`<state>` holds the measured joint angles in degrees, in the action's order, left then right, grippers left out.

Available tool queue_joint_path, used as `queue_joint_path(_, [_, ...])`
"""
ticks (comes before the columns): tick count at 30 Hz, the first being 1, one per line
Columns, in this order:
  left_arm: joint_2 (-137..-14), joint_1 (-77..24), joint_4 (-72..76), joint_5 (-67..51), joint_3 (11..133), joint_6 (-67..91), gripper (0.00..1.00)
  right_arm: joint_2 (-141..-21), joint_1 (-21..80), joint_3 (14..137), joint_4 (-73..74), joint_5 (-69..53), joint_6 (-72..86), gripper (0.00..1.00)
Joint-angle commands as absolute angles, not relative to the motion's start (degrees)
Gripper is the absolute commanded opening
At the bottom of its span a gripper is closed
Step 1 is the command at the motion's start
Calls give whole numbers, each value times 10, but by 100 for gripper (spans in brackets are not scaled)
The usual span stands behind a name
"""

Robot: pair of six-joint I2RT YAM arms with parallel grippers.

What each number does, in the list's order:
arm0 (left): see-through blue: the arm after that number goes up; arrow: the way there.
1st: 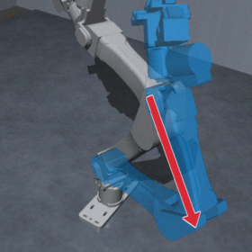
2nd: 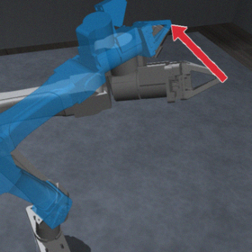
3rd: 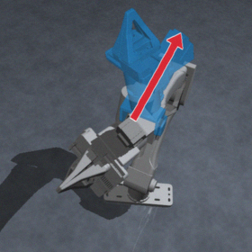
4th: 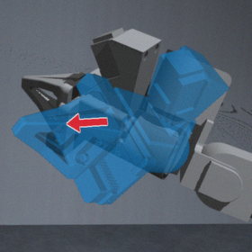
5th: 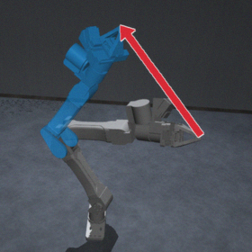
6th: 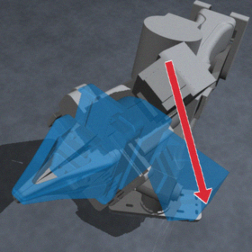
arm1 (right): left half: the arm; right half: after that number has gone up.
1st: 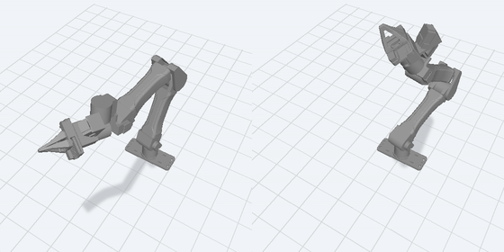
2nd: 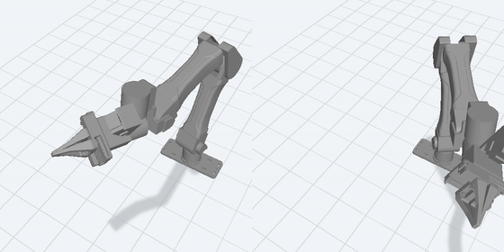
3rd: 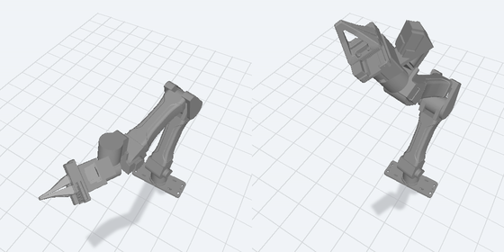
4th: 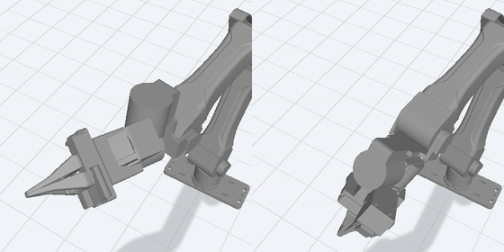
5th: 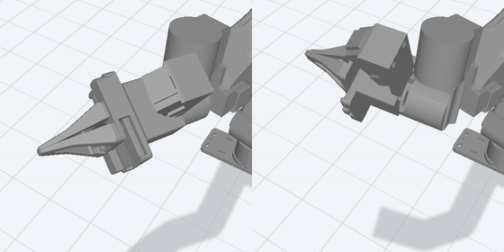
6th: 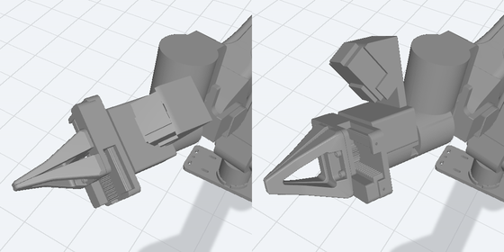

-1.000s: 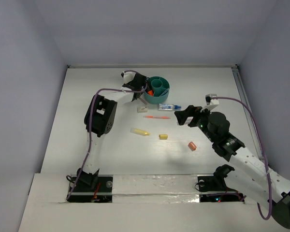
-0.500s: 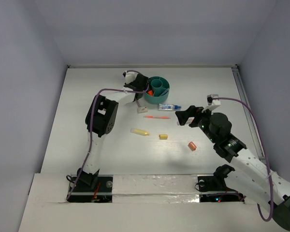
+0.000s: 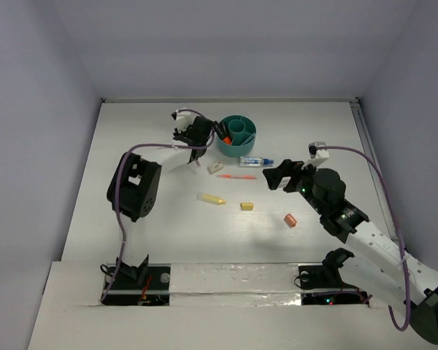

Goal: Sort the stationery into containers
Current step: Pick up the pen from the center of the board, then place the pen in the storage box.

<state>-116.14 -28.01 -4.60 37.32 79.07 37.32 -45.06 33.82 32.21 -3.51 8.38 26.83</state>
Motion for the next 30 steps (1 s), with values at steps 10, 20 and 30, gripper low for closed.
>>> queue_joint_path(10, [-903,-350,192,432,666,272,0,-467,341,337,-73,91,271,100])
queue_joint_path(20, [-1021,-437,362,371,801,50,0,-455,341,326,-79,122,271,100])
queue_joint_path(30, [-1159,-437,426,325,895,-60,0,-443,341,315,-88,143,274,100])
